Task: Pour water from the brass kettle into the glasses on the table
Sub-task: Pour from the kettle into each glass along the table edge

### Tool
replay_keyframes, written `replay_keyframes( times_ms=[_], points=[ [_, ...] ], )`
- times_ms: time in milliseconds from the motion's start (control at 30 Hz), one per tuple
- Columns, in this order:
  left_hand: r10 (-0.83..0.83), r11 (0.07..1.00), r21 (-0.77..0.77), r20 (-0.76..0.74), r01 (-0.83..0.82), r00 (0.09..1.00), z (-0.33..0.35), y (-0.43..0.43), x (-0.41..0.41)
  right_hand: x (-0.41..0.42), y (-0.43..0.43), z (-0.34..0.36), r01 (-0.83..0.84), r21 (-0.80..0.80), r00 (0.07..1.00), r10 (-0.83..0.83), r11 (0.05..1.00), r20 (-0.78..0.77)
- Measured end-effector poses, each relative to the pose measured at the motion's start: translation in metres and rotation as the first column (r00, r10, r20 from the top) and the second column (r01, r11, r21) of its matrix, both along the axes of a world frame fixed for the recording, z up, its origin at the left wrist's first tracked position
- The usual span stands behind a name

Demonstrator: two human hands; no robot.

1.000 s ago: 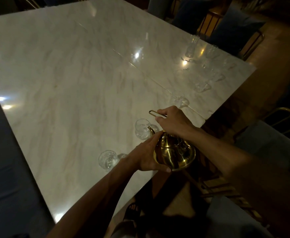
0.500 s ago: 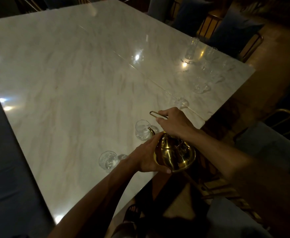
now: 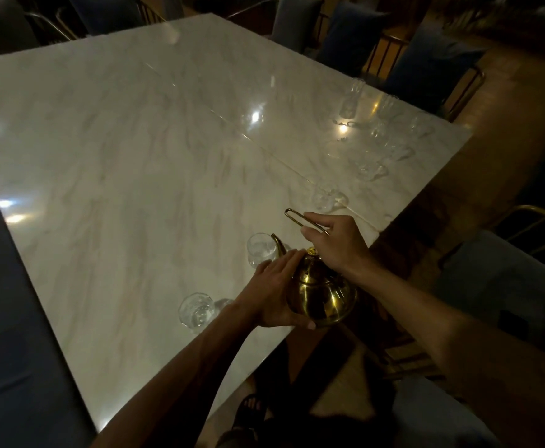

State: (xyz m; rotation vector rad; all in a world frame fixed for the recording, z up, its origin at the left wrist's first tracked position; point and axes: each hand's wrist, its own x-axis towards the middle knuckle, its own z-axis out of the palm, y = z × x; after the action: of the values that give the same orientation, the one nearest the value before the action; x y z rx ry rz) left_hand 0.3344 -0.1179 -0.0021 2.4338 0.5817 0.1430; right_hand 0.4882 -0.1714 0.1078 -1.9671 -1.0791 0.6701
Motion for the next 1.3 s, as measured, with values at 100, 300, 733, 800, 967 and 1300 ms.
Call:
replay_keyframes(
  times_ms=[100,300,733,800,967,1300],
  points=[
    [0.003,1.000,0.013,-0.017,-0.003,1.000,0.006,-0.001,0.006,0.007,-0.005,0.002,0.021,0.051,0.999,-0.019,0.998,-0.028],
    [-0.023,0.999,0.027,-0.002,0.023,1.000,0.027,-0.002,0.035,0.033,-0.013,0.015,0.053,0.108,0.998,-0.051,0.993,-0.021],
    [-0.098,0.995,0.014,0.032,0.097,0.995,0.032,0.013,0.143,0.128,-0.011,0.022,0.107,0.145,0.992,-0.115,0.984,0.046],
    [-0.099,0.995,0.014,0.052,0.099,0.994,0.025,0.020,0.158,0.142,-0.002,0.022,0.105,0.125,0.992,-0.113,0.987,0.060],
    [-0.107,0.994,-0.016,0.067,0.108,0.992,0.011,0.045,0.187,0.170,0.022,0.013,0.101,0.080,0.992,-0.107,0.992,0.067],
    [-0.083,0.991,-0.097,0.137,0.096,0.987,-0.006,0.080,0.241,0.223,0.074,0.001,0.028,-0.051,0.995,-0.022,0.998,0.102]
  ],
)
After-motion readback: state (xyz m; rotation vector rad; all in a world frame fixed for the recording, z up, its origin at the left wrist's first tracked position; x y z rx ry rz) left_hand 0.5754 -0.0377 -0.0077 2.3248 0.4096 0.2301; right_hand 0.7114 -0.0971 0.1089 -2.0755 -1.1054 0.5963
